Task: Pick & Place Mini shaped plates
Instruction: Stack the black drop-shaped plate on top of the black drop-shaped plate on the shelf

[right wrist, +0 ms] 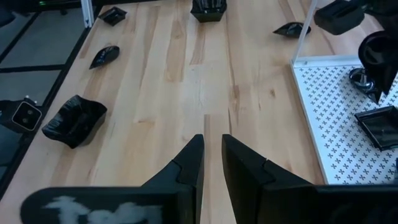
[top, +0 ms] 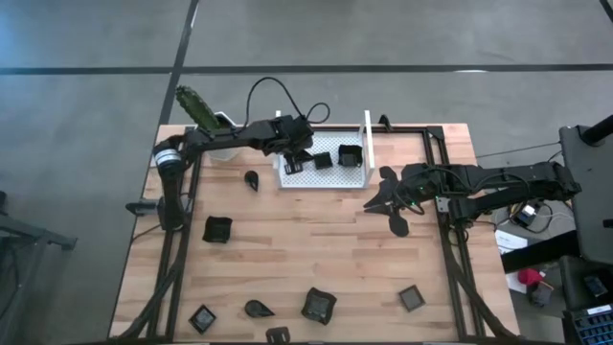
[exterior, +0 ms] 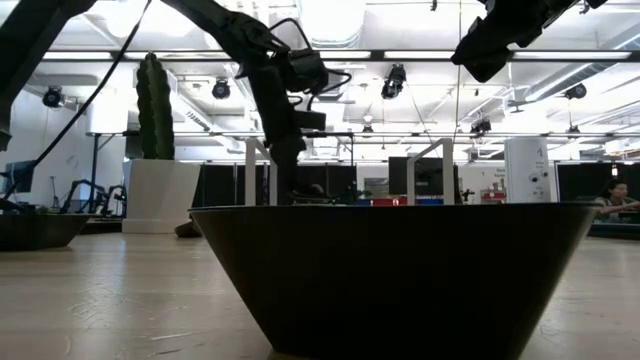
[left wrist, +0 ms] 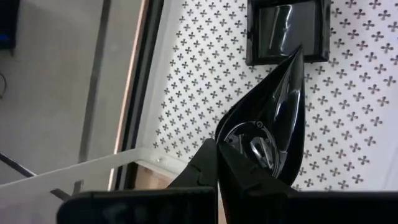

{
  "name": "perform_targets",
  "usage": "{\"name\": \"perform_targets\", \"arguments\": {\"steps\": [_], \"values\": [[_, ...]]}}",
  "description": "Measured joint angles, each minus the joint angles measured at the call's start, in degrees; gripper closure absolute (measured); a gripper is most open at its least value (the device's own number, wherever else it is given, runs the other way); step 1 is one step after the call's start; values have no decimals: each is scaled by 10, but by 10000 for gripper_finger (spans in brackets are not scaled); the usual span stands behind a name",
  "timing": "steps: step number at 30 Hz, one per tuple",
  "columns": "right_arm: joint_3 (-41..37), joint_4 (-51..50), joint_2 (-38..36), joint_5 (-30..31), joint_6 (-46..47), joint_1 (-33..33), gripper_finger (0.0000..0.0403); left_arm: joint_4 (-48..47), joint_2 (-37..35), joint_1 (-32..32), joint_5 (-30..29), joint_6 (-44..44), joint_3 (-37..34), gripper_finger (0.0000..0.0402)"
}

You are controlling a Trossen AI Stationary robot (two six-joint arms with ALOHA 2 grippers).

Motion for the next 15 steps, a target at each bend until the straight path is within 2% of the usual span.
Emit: {"name": "perform_targets", "arguments": {"steps": [15], "values": [[0,0,0,0,-4,0,351,8,51,1,16,-9,-1,401]]}}
